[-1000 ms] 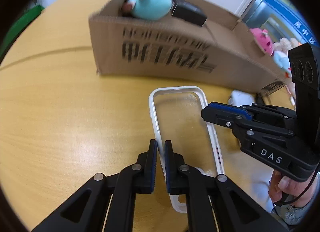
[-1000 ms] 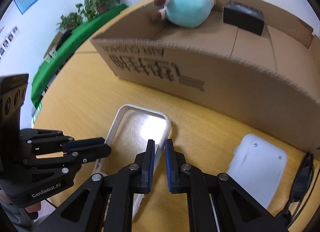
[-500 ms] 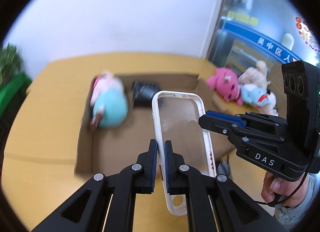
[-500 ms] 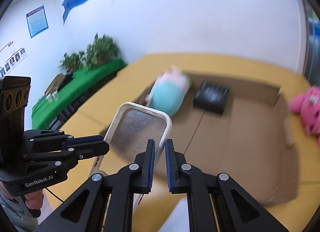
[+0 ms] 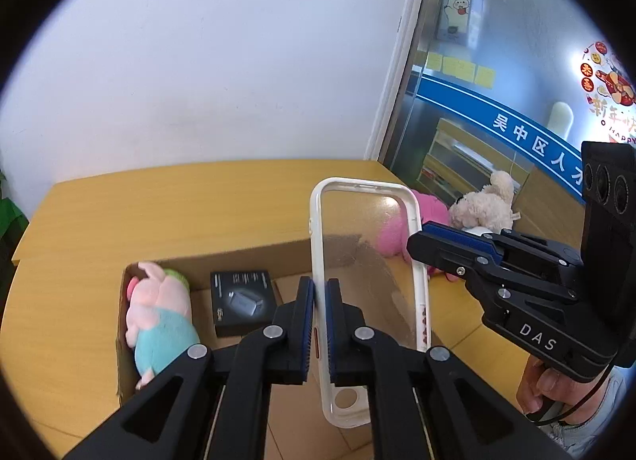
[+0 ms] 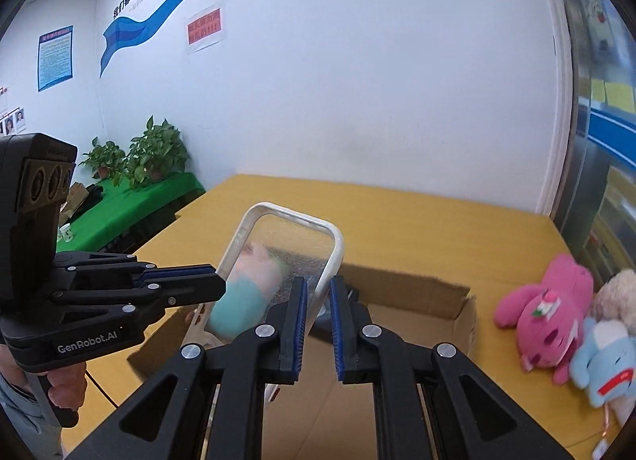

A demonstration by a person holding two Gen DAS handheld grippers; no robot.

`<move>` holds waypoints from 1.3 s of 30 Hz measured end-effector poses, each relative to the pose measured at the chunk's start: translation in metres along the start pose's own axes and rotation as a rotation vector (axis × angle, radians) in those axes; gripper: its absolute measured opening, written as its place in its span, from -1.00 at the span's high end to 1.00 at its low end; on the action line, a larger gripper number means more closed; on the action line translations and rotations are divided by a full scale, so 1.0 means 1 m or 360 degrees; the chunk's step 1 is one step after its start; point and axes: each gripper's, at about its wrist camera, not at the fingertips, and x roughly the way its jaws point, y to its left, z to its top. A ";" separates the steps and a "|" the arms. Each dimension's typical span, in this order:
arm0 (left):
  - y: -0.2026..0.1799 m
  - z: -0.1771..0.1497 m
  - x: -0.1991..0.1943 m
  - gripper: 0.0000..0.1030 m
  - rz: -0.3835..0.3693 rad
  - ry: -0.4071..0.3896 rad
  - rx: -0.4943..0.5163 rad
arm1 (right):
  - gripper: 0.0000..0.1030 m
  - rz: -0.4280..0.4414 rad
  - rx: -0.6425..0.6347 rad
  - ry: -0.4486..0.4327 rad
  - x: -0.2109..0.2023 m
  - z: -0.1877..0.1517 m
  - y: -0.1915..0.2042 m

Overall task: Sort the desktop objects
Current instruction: 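Carry the phone case upright with the left gripper over the box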

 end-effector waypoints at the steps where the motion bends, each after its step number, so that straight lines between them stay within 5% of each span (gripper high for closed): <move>1: 0.000 0.005 0.004 0.90 0.0002 0.0001 -0.0001 | 0.80 -0.0005 0.0000 -0.0002 0.004 0.007 -0.005; 13: 0.023 0.037 0.110 0.88 -0.0085 0.0213 -0.0189 | 0.80 -0.0054 0.0082 0.0134 0.094 0.038 -0.075; 26: 0.032 -0.013 0.264 0.87 -0.0109 0.0711 -0.0278 | 0.79 -0.0072 0.0374 0.0720 0.262 -0.066 -0.171; 39: 0.025 -0.040 0.307 0.99 -0.0012 0.0901 -0.0304 | 0.81 -0.0200 0.0322 0.0954 0.307 -0.104 -0.169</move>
